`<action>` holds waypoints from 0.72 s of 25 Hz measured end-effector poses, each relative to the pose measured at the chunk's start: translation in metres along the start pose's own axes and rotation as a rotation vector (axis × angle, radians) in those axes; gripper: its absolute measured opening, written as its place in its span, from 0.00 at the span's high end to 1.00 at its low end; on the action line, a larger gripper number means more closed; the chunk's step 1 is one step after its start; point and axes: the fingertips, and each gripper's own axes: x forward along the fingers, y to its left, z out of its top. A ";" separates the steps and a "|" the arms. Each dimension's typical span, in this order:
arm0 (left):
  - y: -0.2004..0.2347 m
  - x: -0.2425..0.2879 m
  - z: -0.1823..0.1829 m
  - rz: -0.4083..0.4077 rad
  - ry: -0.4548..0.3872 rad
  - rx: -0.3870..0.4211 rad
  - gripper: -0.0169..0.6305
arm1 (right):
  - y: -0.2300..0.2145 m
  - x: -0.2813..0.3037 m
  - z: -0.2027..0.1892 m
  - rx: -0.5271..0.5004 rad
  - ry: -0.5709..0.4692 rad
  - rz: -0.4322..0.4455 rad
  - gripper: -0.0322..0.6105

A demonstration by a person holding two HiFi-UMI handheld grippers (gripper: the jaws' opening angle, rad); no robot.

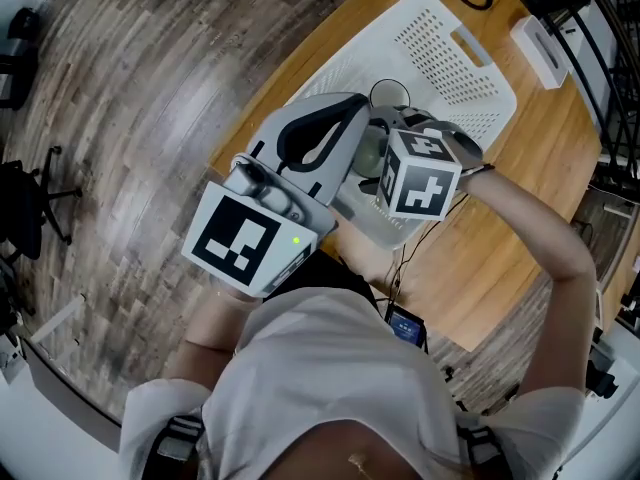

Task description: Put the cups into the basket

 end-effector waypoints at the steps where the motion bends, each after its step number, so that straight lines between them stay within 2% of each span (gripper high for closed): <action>1: 0.000 0.000 0.000 0.000 0.001 -0.002 0.96 | 0.002 0.003 0.001 -0.005 0.003 0.008 0.31; 12: -0.001 -0.001 -0.003 0.002 0.009 0.004 0.96 | 0.005 0.040 0.005 -0.104 0.044 0.001 0.31; 18: -0.001 -0.003 -0.003 0.001 0.010 -0.006 0.96 | 0.004 0.055 0.000 -0.078 0.068 -0.009 0.31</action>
